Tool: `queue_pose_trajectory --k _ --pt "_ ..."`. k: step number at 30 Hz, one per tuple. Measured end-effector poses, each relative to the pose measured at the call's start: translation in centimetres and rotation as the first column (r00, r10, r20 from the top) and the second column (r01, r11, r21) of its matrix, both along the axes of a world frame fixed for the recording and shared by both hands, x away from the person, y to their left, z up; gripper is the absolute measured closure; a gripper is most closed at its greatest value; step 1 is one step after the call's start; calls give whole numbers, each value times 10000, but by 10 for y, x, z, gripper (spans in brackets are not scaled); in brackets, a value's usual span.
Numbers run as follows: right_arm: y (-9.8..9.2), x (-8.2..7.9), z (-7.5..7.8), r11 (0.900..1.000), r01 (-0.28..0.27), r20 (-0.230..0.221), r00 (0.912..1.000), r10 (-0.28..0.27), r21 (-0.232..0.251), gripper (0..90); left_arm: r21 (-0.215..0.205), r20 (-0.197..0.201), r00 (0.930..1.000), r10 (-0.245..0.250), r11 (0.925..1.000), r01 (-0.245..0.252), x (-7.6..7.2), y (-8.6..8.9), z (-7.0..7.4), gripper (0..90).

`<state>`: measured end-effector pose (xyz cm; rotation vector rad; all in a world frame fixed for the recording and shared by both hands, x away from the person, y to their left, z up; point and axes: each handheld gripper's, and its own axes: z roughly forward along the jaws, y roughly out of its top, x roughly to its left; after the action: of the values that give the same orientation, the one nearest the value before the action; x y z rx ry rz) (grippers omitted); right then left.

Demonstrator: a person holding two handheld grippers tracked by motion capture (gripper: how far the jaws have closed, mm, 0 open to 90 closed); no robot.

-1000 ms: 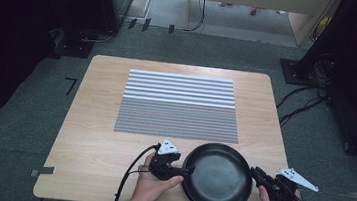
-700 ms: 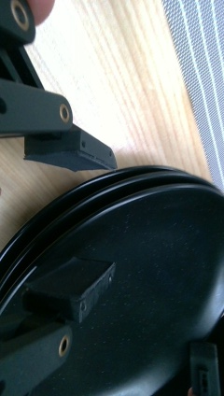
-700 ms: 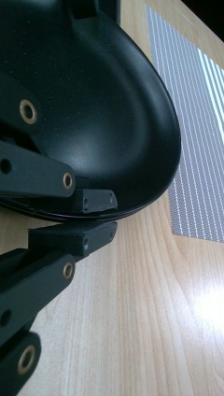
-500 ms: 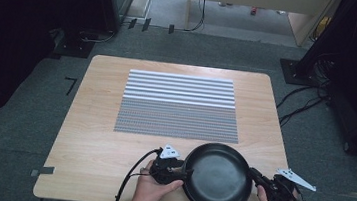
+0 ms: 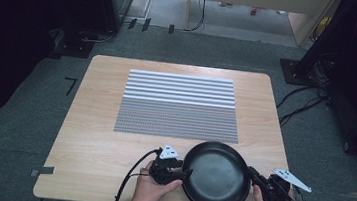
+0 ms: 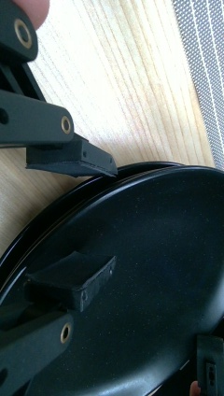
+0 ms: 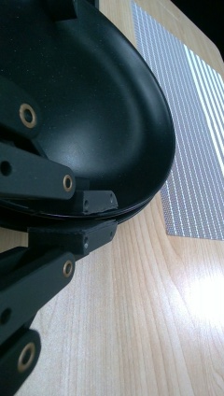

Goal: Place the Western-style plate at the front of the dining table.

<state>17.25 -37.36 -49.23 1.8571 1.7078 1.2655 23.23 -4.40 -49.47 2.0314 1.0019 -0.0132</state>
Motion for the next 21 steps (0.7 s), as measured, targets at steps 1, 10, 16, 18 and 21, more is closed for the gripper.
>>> queue_pose_trajectory --k 1,10,16,18,21 --pt "0 0 0 10000 22 7 10000 -22 20 855 5 19 10000 -14 10000 14 0 0 0 506" --pt "-2 1 0 9995 76 41 10000 -77 304 866 -9 58 10000 -43 10000 43 1 0 0 505" --pt "1 3 -2 9987 -1 35 10000 0 504 867 -56 180 9998 -87 9999 88 0 0 1 499" --pt "1 3 -2 9984 25 45 10000 -27 569 867 -83 171 9998 -97 9999 98 0 0 2 500" --pt "2 3 -4 9972 -1 59 10000 -3 745 867 -110 244 9996 -140 9998 143 0 1 3 511"
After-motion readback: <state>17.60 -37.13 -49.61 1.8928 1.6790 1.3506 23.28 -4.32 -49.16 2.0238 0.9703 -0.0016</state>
